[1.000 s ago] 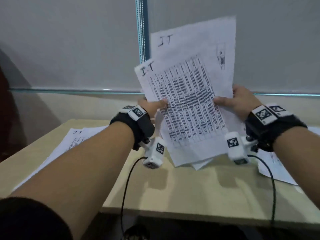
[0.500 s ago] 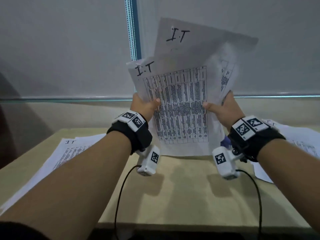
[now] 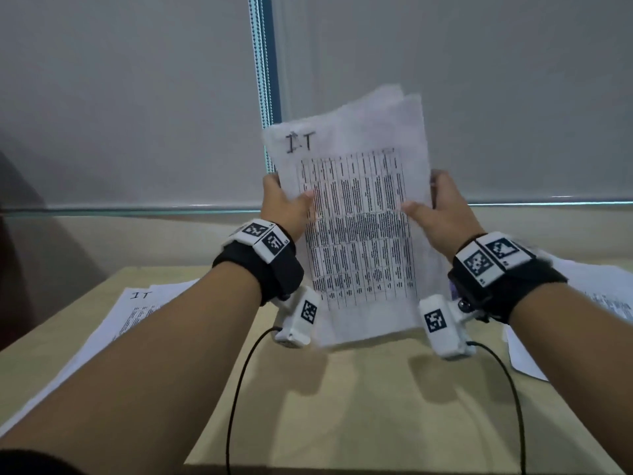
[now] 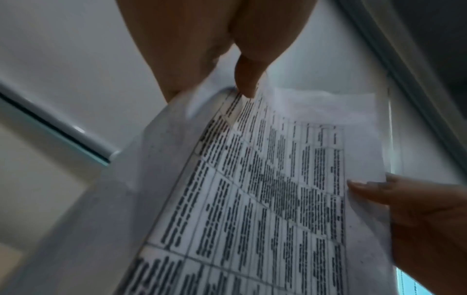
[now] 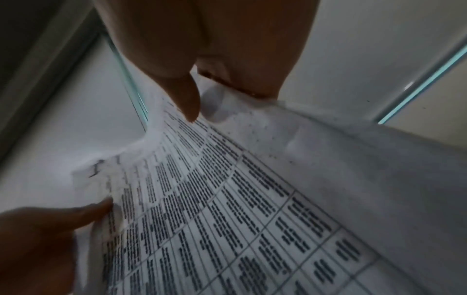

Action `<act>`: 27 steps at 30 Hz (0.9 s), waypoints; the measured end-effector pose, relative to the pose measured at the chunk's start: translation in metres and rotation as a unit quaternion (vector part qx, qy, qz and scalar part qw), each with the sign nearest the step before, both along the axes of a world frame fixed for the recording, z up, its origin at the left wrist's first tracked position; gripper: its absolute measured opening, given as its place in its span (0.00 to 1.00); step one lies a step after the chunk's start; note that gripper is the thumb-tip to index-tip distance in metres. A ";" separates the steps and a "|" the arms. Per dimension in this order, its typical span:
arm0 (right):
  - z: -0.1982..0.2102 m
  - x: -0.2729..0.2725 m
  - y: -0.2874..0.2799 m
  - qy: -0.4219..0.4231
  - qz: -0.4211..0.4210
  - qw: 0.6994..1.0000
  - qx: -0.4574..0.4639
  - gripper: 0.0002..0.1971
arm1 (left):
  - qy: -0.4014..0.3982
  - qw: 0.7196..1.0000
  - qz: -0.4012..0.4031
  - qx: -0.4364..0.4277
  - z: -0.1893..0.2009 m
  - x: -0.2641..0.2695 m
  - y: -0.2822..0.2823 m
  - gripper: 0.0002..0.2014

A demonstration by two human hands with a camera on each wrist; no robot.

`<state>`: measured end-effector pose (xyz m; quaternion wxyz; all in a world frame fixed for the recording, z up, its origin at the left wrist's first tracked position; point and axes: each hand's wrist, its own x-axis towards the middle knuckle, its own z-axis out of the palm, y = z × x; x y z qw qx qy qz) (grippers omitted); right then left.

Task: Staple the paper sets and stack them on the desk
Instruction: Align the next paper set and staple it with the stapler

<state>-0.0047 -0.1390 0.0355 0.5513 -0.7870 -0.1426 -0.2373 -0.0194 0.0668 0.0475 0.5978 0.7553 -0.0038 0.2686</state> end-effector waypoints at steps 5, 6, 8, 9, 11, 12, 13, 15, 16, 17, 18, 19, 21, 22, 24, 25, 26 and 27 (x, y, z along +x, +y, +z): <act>0.012 0.004 -0.001 -0.027 -0.047 0.996 0.070 0.17 | -0.054 0.998 0.005 -0.017 0.018 0.005 0.001 0.24; 0.007 0.002 0.000 0.004 -0.040 0.997 0.060 0.21 | -0.044 0.999 0.006 -0.015 0.014 0.005 0.000 0.25; -0.008 0.000 0.003 0.065 -0.030 0.997 0.026 0.27 | -0.005 1.000 0.011 -0.020 -0.001 0.006 0.000 0.27; -0.016 -0.001 0.004 0.088 -0.028 0.996 0.016 0.28 | 0.019 0.999 0.012 -0.025 -0.008 0.006 0.000 0.28; -0.024 0.001 0.004 0.109 -0.031 0.994 0.001 0.26 | 0.058 0.998 0.013 -0.018 -0.015 0.008 0.001 0.25; -0.022 0.002 0.004 0.108 -0.033 0.994 -0.005 0.24 | 0.059 0.998 0.013 -0.019 -0.013 0.009 0.000 0.21; -0.017 0.003 0.004 0.103 -0.034 0.994 -0.009 0.22 | 0.044 0.999 0.015 -0.028 -0.008 0.013 0.002 0.13; -0.006 0.007 0.003 0.087 -0.036 0.996 -0.007 0.19 | -0.002 0.999 0.032 -0.037 0.006 0.017 0.001 0.07; -0.004 0.009 0.003 0.083 -0.036 0.996 0.000 0.18 | -0.018 0.998 0.039 -0.042 0.009 0.019 0.001 0.07; -0.004 0.011 0.003 0.086 -0.034 0.996 0.008 0.18 | -0.021 0.998 0.035 -0.050 0.009 0.022 0.001 0.05; -0.007 0.012 0.002 0.093 -0.032 0.995 0.010 0.18 | -0.012 0.998 0.032 -0.047 0.008 0.023 0.001 0.04; -0.015 0.014 0.002 0.105 -0.030 0.994 0.008 0.17 | -0.001 0.999 0.026 -0.043 0.002 0.025 0.000 0.07; -0.030 0.014 0.001 0.125 -0.029 0.992 -0.002 0.13 | 0.011 0.999 0.028 -0.032 -0.010 0.027 0.000 0.12; -0.035 0.013 0.001 0.123 -0.031 0.992 -0.008 0.12 | 0.005 0.999 0.032 -0.024 -0.013 0.028 0.001 0.13; -0.035 0.013 0.000 0.086 -0.032 0.996 -0.010 0.11 | -0.025 0.999 0.034 -0.019 -0.012 0.030 0.001 0.08; -0.032 0.013 0.000 0.057 -0.034 0.998 -0.003 0.12 | -0.044 0.998 0.030 -0.023 -0.009 0.030 0.001 0.05; -0.027 0.014 0.000 0.030 -0.038 0.999 0.003 0.12 | -0.066 0.997 0.025 -0.030 -0.005 0.031 0.002 0.04; -0.023 0.015 0.001 0.006 -0.040 0.999 0.006 0.12 | -0.088 0.995 0.020 -0.036 -0.002 0.033 0.002 0.04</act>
